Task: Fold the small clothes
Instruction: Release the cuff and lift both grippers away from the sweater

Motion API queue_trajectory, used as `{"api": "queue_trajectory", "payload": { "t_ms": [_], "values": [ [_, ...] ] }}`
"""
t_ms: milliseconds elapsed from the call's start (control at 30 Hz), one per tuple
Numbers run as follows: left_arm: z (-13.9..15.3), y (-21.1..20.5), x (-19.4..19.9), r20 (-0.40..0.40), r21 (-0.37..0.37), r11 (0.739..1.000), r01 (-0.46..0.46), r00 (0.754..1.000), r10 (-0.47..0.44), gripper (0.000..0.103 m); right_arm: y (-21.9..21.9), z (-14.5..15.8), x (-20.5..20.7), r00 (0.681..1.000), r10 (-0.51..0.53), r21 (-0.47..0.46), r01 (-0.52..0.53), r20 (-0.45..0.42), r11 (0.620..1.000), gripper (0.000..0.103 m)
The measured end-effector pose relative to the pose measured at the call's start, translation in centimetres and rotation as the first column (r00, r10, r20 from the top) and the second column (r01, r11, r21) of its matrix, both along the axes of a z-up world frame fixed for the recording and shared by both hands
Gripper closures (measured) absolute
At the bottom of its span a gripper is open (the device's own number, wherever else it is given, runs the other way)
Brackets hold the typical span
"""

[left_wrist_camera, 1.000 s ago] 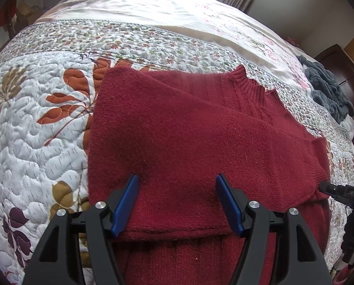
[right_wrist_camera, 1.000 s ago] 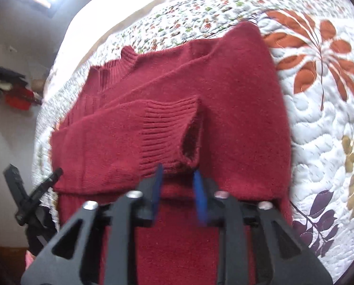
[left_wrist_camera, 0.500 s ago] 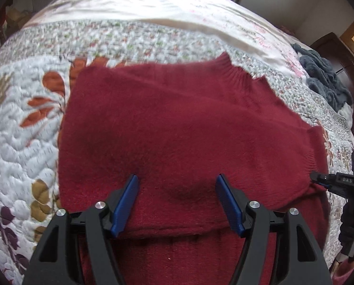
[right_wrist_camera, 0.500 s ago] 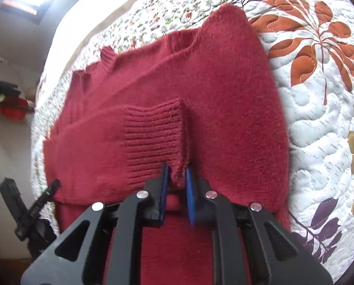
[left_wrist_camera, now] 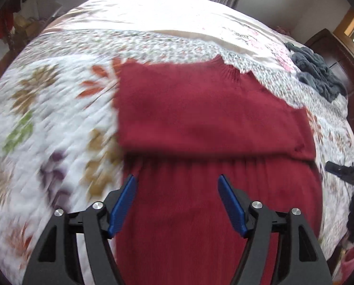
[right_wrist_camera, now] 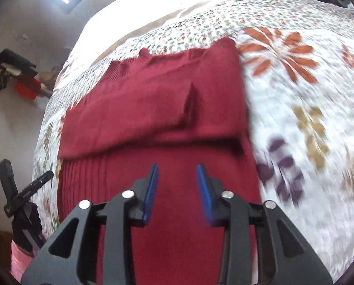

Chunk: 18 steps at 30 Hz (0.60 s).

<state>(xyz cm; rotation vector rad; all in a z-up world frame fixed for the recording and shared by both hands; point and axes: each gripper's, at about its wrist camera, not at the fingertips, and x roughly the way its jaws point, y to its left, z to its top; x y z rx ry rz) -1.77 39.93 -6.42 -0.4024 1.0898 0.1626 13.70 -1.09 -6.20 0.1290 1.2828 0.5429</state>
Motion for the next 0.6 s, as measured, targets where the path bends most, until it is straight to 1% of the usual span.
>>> {"api": "queue_trajectory", "payload": {
  "t_ms": [33, 167, 300, 367, 433, 600],
  "values": [
    [0.1, 0.0, -1.3, -0.009, 0.005, 1.0, 0.002, 1.0, -0.002, 0.031, -1.2, 0.2, -1.9, 1.0, 0.008, -0.003, -0.008, -0.002, 1.0, 0.064],
    [-0.2, -0.4, -8.2, -0.069, 0.024, 1.0, 0.001, 0.998, 0.0, 0.03, -4.3, 0.0, -7.1, 1.0, 0.005, -0.004, -0.005, -0.027, 1.0, 0.059],
    [-1.0, -1.2, -13.3, -0.119, 0.035, 0.999, 0.005, 0.993, -0.001, 0.029, -7.4, -1.0, -12.2, 0.999, -0.007, -0.042, 0.005, -0.036, 0.999, 0.056],
    [-1.4, -1.7, -15.2, -0.139, 0.035, 0.999, 0.001, 0.99, 0.004, 0.029, -9.0, -1.6, -14.4, 0.998, -0.021, -0.037, 0.019, -0.058, 0.999, 0.056],
    [-1.9, -2.0, -17.0, -0.151, 0.022, 1.0, -0.005, 0.988, 0.009, 0.029, -10.2, -2.2, -16.2, 0.997, -0.031, -0.043, 0.028, -0.07, 0.999, 0.053],
    [-2.9, -3.0, -20.5, -0.177, 0.008, 1.0, -0.002, 0.984, 0.003, 0.029, -12.8, -4.1, -20.1, 0.993, -0.047, -0.067, 0.04, -0.109, 0.997, 0.052]
  ]
}}
